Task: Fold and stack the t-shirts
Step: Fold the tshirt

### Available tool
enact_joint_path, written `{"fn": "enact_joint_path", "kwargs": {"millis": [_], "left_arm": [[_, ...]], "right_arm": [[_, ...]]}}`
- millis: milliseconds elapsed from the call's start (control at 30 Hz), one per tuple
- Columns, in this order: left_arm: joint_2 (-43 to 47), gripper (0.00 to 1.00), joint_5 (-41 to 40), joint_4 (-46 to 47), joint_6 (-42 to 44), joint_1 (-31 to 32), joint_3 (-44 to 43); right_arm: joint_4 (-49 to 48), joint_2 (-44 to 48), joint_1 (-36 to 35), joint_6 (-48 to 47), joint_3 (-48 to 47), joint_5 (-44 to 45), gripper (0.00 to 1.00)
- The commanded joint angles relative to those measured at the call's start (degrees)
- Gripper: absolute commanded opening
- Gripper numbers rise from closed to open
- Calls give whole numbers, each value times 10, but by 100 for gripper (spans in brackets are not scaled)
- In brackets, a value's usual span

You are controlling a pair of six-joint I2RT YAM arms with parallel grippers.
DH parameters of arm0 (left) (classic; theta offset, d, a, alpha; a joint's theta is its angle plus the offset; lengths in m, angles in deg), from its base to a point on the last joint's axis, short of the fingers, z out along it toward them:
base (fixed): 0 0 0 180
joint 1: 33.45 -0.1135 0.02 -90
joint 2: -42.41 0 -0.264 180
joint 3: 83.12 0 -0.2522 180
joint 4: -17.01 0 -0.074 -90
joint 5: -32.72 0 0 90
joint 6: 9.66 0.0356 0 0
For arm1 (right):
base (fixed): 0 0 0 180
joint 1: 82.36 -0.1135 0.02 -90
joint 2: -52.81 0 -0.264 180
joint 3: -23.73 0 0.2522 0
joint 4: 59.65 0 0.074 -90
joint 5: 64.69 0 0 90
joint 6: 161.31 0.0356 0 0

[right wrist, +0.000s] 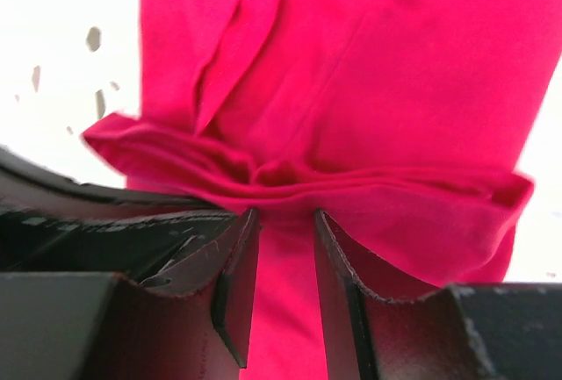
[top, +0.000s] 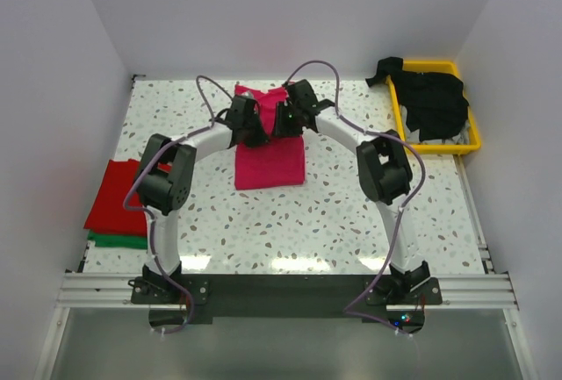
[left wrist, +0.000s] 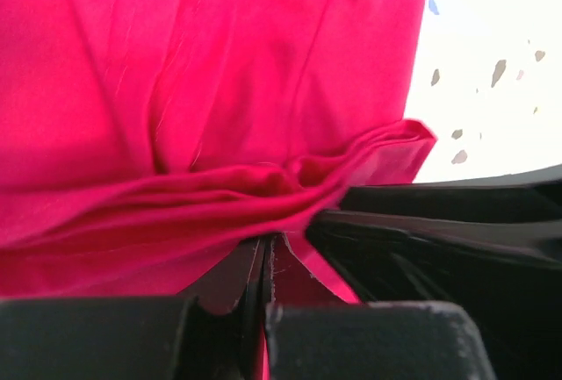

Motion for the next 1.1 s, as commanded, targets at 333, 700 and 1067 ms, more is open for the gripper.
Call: {"fn": "enact_joint_path", "kwargs": {"millis": [333,700,1067], "left_arm": [[-85,0,1,-30,31,-33,-122],[-92,0,29,-6,50,-70,-89],[-42,20,110,69,79,-71,-92]], "right_arm": [[31,-51,26,-13,-95,22,37],[28,-42,37,-28,-77,23,39],[30,-11,37,-39,-76,35,40]]}}
